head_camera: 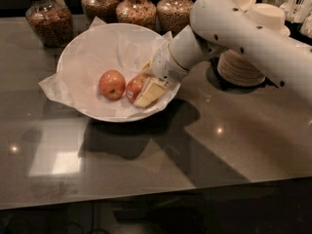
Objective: Pick apple from white bowl
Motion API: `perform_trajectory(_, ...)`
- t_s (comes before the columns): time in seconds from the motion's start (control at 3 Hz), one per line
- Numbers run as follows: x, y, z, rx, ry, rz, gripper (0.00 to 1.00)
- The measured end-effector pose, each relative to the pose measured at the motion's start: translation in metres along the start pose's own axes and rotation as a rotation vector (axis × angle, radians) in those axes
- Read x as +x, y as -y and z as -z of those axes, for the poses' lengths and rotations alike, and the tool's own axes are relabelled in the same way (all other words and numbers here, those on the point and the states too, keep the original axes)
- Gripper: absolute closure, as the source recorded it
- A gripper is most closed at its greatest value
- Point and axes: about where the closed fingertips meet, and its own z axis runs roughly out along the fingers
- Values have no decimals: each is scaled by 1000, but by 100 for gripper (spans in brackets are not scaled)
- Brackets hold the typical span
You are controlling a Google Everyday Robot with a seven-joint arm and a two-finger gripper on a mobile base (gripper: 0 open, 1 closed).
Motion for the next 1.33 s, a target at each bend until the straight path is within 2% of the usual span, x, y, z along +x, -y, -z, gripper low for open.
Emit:
perform_trajectory(0.33,-5,4,27,3,107,-15,100)
perform_trajectory(0.67,-22,5,70,30,253,-17,100)
perform_trajectory(1.0,-32,4,97,43,350,-19,100)
perform_trajectory(1.33,-49,0,111,22,425,-2,100)
